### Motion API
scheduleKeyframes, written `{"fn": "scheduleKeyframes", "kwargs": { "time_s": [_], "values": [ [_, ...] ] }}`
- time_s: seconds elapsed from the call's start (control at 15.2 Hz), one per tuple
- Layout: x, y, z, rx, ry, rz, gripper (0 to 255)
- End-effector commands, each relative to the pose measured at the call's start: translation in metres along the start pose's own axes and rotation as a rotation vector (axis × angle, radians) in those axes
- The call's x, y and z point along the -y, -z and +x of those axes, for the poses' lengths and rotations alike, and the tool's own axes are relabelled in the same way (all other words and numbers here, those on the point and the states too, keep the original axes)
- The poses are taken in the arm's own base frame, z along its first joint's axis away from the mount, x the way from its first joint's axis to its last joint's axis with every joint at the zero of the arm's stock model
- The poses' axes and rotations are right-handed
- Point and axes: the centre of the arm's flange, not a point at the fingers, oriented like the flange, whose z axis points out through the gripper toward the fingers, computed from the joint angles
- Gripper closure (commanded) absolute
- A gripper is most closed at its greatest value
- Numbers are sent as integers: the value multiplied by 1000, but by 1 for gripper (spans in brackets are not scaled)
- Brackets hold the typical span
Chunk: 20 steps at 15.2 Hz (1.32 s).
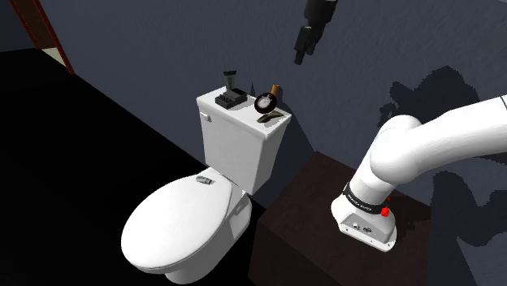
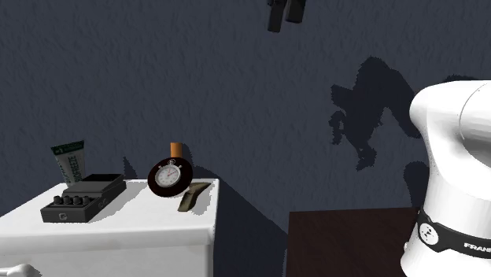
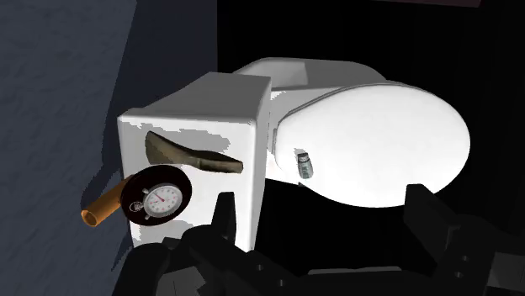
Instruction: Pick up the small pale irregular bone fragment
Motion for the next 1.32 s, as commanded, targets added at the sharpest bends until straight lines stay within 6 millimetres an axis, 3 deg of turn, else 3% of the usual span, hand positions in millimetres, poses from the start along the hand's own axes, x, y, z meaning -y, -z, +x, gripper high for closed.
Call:
{"fn": "scheduleKeyframes", "kwargs": {
  "time_s": [0.0,0.59,1.25],
  "values": [
    [0,0,0,0,0,0,0],
    [-67,-99,17,21,380,30,0],
    [-126,-213,61,44,803,63,0]
  ]
}}
